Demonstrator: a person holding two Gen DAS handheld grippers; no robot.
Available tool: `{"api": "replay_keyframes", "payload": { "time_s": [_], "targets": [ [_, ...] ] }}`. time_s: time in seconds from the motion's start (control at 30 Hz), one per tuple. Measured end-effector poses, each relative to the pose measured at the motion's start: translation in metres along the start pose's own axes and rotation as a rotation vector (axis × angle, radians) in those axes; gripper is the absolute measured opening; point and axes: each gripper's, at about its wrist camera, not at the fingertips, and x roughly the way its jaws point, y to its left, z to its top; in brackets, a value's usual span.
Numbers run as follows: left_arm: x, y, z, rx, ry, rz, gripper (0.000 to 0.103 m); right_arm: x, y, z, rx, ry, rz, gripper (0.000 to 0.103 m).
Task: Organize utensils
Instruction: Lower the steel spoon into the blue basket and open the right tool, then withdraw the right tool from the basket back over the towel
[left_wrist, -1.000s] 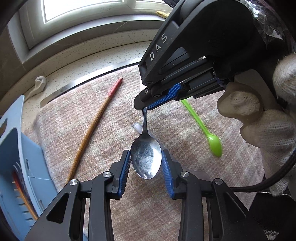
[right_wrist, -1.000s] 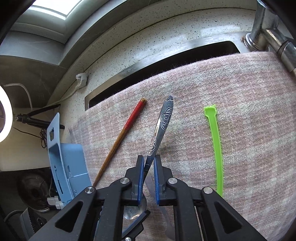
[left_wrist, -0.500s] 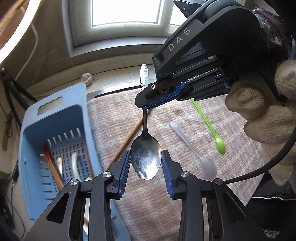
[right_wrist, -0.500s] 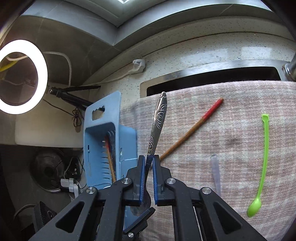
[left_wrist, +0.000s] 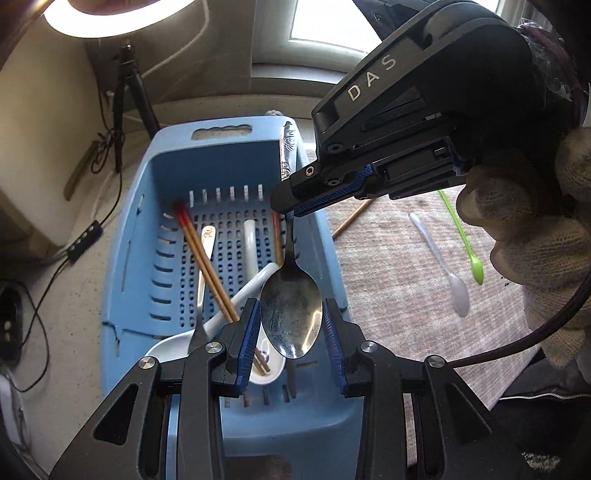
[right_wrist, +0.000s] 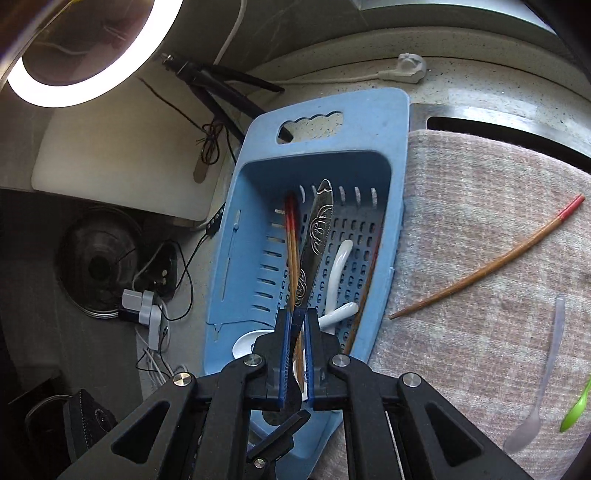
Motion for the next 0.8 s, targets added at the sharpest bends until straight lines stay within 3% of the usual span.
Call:
{"api": "replay_keyframes", "payload": {
  "time_s": [0.13, 0.2, 0.23, 0.43, 0.8],
  "targets": [
    [0.009, 0.011, 0.001, -0.028, 0.014, 0.022, 0.033, 0.011, 0.011, -0.004, -0.041, 0.026, -0.009, 0.011],
    [0.009, 0.017, -0.001, -0.043, 0.021, 0.038, 0.033, 0.014, 0.016, -0.006, -0.058, 0.035, -0.003, 0.028],
    [0.012, 0.018, -0.001, -0.049, 0.023, 0.041, 0.033, 0.013, 0.017, -0.008, -0.067, 0.029, -0.004, 0.031],
    [0.007, 0.023, -0.008, -0.064, 0.019, 0.057, 0.033, 0.000, 0.023, -0.017, -0.141, -0.022, -0.031, 0.033],
    [-0.011, 0.005, -0.006, -0.037, -0.028, 0.082, 0.033, -0.040, -0.001, -0.032, -0.204, -0.123, -0.080, 0.033]
  ]
}}
